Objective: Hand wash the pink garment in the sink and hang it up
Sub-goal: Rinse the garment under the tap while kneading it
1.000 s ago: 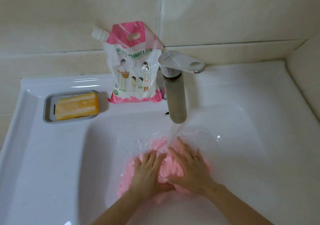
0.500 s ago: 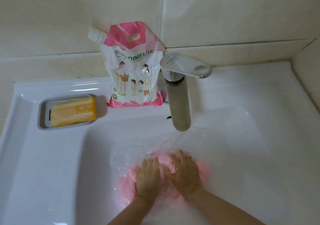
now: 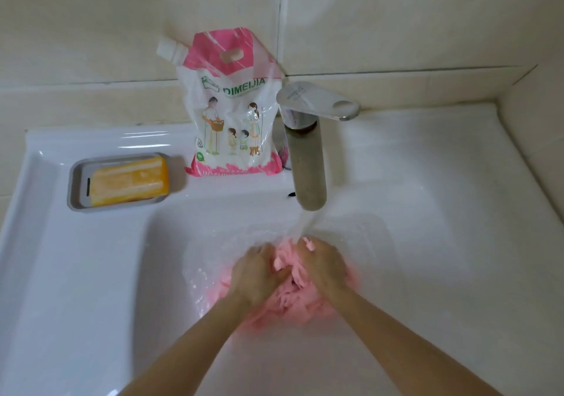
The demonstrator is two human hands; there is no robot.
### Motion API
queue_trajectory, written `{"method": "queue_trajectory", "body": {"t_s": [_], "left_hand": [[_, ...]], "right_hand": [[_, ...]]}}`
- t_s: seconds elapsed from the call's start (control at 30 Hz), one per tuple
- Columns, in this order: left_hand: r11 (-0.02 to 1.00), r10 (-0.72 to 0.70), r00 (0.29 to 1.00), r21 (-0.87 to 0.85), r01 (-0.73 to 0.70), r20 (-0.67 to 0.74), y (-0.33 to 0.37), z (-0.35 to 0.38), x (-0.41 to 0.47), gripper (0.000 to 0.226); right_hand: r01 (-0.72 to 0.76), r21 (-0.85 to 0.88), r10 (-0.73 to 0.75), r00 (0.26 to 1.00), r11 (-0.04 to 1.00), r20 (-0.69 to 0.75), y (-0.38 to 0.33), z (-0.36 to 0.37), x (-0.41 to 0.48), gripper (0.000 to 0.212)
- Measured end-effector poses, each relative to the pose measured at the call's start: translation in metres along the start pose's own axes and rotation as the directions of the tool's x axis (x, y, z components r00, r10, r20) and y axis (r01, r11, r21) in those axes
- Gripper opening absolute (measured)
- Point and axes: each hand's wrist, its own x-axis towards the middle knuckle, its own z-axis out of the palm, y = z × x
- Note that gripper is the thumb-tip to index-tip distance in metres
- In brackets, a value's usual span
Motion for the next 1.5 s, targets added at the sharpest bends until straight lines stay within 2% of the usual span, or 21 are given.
{"method": "queue_trajectory", "body": {"t_s": [0.1,0.17,0.23,0.3,0.4,0.47,0.57,0.67,0.83,0.9,0.97,1.03,1.13,1.17,1.23,1.3,1.33,1.37,1.4,1.47,1.5], "left_hand": [[0.979,0.087,0.991,-0.177,-0.103,-0.100,0.003,-0.025,-0.029,0.049],[0.948,0.034,0.992,-0.311,-0.071,-0.124,0.004,-0.037,-0.050,0.051],[0.927,-0.072,0.988,-0.375,0.016,-0.136,0.003,-0.038,-0.064,0.049],[0.993,-0.036,0.977,-0.119,0.010,-0.212,0.003,-0.033,-0.066,0.068],[0.955,0.017,0.995,0.297,0.014,-0.100,-0.007,-0.011,-0.058,0.094],[0.940,-0.026,1.000,0.340,0.029,-0.014,-0.014,0.005,-0.055,0.103],[0.947,-0.037,0.994,0.322,0.001,0.107,-0.017,0.024,-0.063,0.099],[0.938,0.019,0.995,0.343,-0.051,0.096,-0.013,0.029,-0.064,0.079],[0.966,0.096,0.985,0.251,-0.058,-0.145,-0.013,0.038,-0.044,0.040],[0.977,0.069,0.994,0.207,-0.051,-0.080,-0.012,0.039,-0.036,0.032],[0.977,-0.007,1.000,0.212,0.012,-0.024,-0.016,0.044,-0.027,0.045],[0.963,-0.055,0.998,0.264,0.060,-0.024,-0.007,0.036,-0.021,0.041],[0.910,-0.089,0.989,0.412,0.032,0.120,0.005,0.021,-0.005,0.027],[0.921,-0.135,0.979,0.384,0.068,0.151,0.005,0.018,-0.002,0.022],[0.975,-0.138,0.976,0.197,0.104,0.167,-0.001,0.010,-0.003,0.031],[0.989,-0.048,0.996,0.141,0.037,0.074,-0.007,0.003,-0.015,0.061],[0.984,-0.021,1.000,0.176,0.017,0.018,-0.011,0.000,-0.024,0.070],[0.985,0.008,0.999,0.175,-0.001,-0.040,-0.016,-0.002,-0.034,0.073],[0.992,-0.005,0.998,0.124,0.014,-0.069,-0.017,-0.005,-0.045,0.074],[0.999,-0.047,0.987,-0.014,0.045,-0.154,-0.020,-0.005,-0.065,0.072],[0.996,-0.083,0.975,-0.062,0.071,-0.206,-0.022,-0.004,-0.072,0.072]], "right_hand": [[0.231,0.077,-0.231,0.973,0.970,-0.016,0.002,-0.033,-0.026,0.023],[0.396,0.003,-0.395,0.917,0.918,0.057,0.009,-0.047,-0.046,0.043],[0.497,-0.124,-0.493,0.868,0.859,0.066,0.015,-0.051,-0.062,0.046],[0.543,-0.266,-0.573,0.819,0.796,-0.041,0.022,-0.044,-0.071,0.039],[0.429,-0.476,-0.516,0.854,0.767,-0.062,0.029,-0.020,-0.070,0.059],[0.431,-0.543,-0.494,0.869,0.720,0.035,0.039,-0.002,-0.061,0.067],[0.510,-0.579,-0.536,0.832,0.636,0.145,0.052,0.012,-0.052,0.067],[0.532,-0.570,-0.585,0.804,0.626,0.108,0.055,0.016,-0.047,0.063],[0.550,-0.522,-0.683,0.724,0.652,-0.091,0.066,0.035,-0.020,0.049],[0.571,-0.518,-0.720,0.681,0.637,-0.134,0.068,0.040,-0.008,0.042],[0.586,-0.522,-0.741,0.657,0.620,-0.142,0.067,0.040,0.003,0.036],[0.579,-0.513,-0.727,0.673,0.634,-0.138,0.062,0.040,0.010,0.031],[0.436,-0.434,-0.510,0.858,0.789,-0.065,0.031,0.030,0.014,0.066],[0.383,-0.419,-0.432,0.901,0.823,-0.026,0.024,0.026,0.014,0.073],[0.331,-0.337,-0.344,0.939,0.881,0.024,0.007,0.006,0.011,0.056],[0.272,-0.142,-0.259,0.960,0.952,0.104,-0.004,-0.024,0.002,0.025],[0.245,-0.103,-0.234,0.966,0.964,0.111,-0.010,-0.041,-0.006,0.038],[0.253,-0.086,-0.248,0.967,0.964,0.058,-0.012,-0.058,-0.012,0.055],[0.295,-0.071,-0.300,0.951,0.953,-0.080,-0.019,-0.077,-0.020,0.060],[0.456,-0.018,-0.438,0.844,0.890,-0.309,-0.045,-0.114,-0.035,0.058],[0.546,-0.007,-0.513,0.783,0.838,-0.351,-0.062,-0.130,-0.040,0.060]]}}
